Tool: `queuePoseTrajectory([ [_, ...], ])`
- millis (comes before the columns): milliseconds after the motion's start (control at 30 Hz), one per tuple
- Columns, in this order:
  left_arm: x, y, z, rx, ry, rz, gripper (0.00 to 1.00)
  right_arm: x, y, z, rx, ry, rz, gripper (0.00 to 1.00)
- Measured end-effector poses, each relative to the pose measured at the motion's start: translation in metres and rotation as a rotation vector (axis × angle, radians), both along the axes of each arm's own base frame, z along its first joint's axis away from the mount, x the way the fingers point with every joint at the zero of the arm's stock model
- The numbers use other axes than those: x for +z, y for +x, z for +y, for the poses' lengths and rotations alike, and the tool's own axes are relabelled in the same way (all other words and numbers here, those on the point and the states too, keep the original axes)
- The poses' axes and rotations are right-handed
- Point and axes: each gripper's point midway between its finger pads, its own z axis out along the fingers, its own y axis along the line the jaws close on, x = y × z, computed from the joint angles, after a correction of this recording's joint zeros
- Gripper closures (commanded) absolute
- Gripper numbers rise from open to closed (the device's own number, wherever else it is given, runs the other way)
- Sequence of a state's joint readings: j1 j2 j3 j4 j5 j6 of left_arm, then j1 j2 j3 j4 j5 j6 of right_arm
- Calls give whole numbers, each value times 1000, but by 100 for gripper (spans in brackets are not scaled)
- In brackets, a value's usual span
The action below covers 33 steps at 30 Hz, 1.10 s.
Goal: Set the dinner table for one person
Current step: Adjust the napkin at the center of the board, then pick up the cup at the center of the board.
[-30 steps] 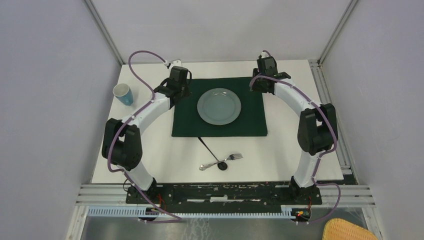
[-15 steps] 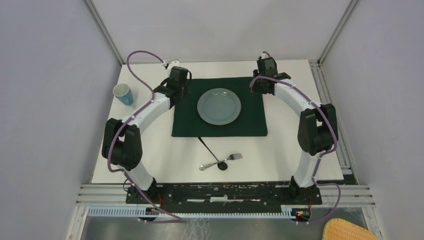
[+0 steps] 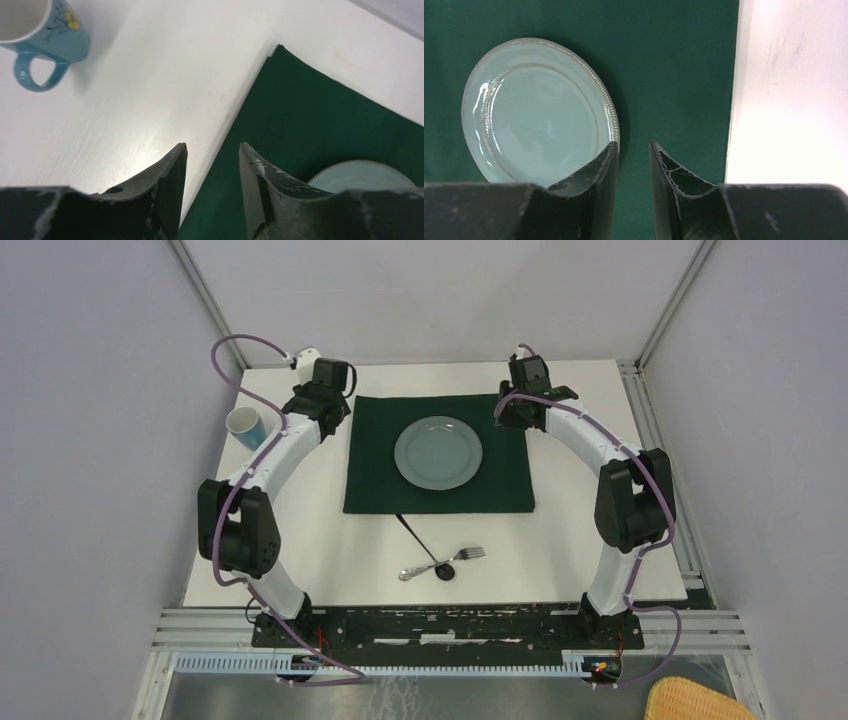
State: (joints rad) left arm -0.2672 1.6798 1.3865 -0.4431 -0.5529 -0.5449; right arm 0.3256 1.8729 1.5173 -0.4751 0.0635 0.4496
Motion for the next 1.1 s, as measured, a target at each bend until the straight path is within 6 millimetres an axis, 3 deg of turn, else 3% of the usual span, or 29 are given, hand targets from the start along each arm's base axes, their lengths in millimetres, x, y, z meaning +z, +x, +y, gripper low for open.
queuePoseTrajectory([
  [367, 36, 2, 93, 266, 13, -32, 44, 11, 4, 14, 25, 32, -30, 52],
  [567, 33, -4, 131, 370, 15, -17, 40, 7, 7, 14, 32, 33, -50, 45],
  [733, 19, -5, 155, 429, 2, 8, 39, 2, 8, 17, 42, 47, -57, 43],
  [1100, 19, -12, 180, 494, 15, 7, 39, 2, 9, 19, 32, 62, -62, 39],
])
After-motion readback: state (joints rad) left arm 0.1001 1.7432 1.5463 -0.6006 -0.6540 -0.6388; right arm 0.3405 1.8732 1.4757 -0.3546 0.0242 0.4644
